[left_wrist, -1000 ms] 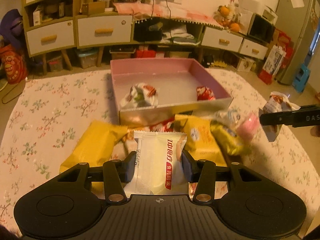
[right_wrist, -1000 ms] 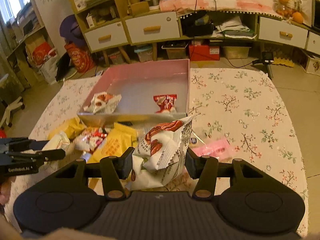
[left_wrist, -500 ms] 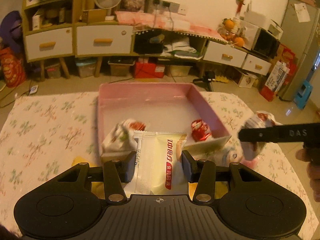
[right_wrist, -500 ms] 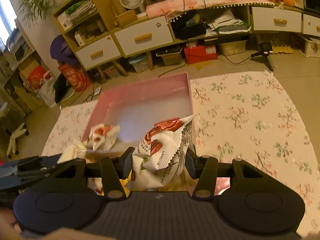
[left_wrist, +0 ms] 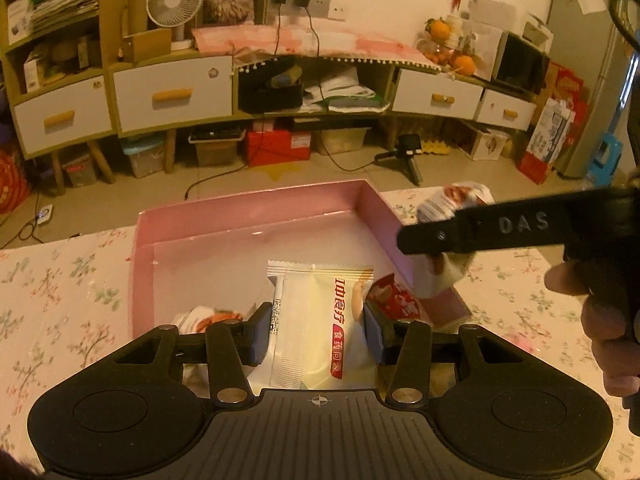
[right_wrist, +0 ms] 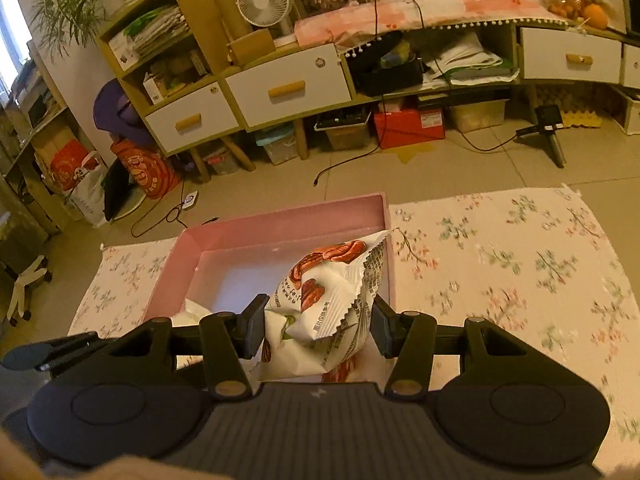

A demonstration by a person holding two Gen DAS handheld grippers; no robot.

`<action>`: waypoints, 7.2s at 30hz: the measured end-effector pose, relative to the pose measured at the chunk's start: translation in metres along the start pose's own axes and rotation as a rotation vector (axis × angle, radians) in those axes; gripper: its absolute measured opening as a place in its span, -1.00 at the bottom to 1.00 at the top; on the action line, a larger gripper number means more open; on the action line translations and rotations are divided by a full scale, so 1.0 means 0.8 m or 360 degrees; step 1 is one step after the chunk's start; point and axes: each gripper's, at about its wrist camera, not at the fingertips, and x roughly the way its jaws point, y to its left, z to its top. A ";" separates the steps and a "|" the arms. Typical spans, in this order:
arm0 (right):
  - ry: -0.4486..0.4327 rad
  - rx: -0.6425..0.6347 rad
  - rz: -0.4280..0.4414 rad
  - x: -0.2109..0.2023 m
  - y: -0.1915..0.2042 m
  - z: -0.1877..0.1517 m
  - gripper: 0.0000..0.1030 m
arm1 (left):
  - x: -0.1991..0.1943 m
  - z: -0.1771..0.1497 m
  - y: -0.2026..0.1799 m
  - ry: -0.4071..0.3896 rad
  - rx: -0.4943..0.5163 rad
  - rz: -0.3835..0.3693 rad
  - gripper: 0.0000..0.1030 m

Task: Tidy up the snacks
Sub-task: 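Lower both packets into the pink box and open both grippers, then move both tools back over the snack pile, then grasp the square cake packet with the left gripper while the right grasps the gold bar, then carry both snacks into the pink box and open both grippers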

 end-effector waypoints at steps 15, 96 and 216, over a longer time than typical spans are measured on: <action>0.0056 -0.0054 -0.0053 0.052 0.005 0.022 -0.04 | 0.064 -0.001 0.001 0.0099 0.0052 0.0140 -0.13; 0.0201 -0.0063 -0.0184 -0.060 0.021 -0.176 0.99 | -0.111 -0.186 -0.009 0.0134 0.0018 0.0220 0.86; -0.0022 -0.0506 0.0047 0.001 0.056 -0.013 -0.50 | -0.032 0.009 0.042 -0.0018 0.0037 0.0207 -0.38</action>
